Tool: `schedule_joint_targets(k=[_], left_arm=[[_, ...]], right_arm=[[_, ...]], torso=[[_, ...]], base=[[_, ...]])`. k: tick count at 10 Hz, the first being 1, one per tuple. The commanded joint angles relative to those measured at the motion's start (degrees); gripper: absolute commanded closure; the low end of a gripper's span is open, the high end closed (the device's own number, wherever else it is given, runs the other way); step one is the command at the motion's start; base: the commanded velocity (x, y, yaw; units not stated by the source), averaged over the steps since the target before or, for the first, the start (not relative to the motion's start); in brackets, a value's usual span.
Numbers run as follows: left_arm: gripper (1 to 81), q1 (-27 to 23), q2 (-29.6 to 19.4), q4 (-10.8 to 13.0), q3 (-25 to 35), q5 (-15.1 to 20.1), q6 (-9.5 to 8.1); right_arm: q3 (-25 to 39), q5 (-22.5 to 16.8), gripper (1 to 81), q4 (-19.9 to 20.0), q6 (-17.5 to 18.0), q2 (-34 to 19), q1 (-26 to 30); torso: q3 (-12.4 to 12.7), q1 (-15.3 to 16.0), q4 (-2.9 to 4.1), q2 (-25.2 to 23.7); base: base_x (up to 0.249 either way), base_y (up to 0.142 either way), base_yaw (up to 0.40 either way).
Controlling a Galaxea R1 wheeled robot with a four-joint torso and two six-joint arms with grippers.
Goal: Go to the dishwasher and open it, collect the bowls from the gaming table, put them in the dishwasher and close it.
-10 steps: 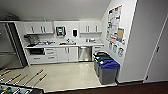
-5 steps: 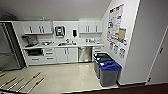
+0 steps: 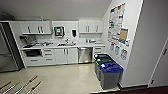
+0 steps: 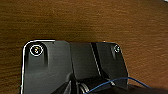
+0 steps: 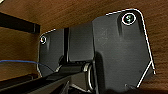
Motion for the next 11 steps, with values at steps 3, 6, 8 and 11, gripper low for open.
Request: schedule_joint_targets(k=[3,6,8,11], left_arm=[[1.0,-3.4,-1.1,0.7,0.9,2.5,0.15],[1.0,-3.4,-1.1,0.7,1.0,2.5,0.07],[1.0,-3.4,-1.1,0.7,0.9,2.5,0.06],[1.0,-3.5,-1.3,0.7,1.0,2.5,0.15]], right_arm=[[0.5,-3.1,1.0,0.7,-0.2,-0.6,3.3],[0.4,-3.1,1.0,0.7,-0.2,-0.6,3.3],[0.4,-3.1,1.0,0.7,-0.2,-0.6,3.3],[0.4,-3.1,1.0,0.7,-0.2,-0.6,3.3]], torso=[[0.0,0.0,0.0,0.0],[0.0,0.0,0.0,0.0],[0.0,0.0,0.0,0.0],[0.0,0.0,0.0,0.0]], base=[[0.157,0.0,0.0],[0.158,0.0,0.0],[0.159,0.0,0.0],[0.159,0.0,0.0]])
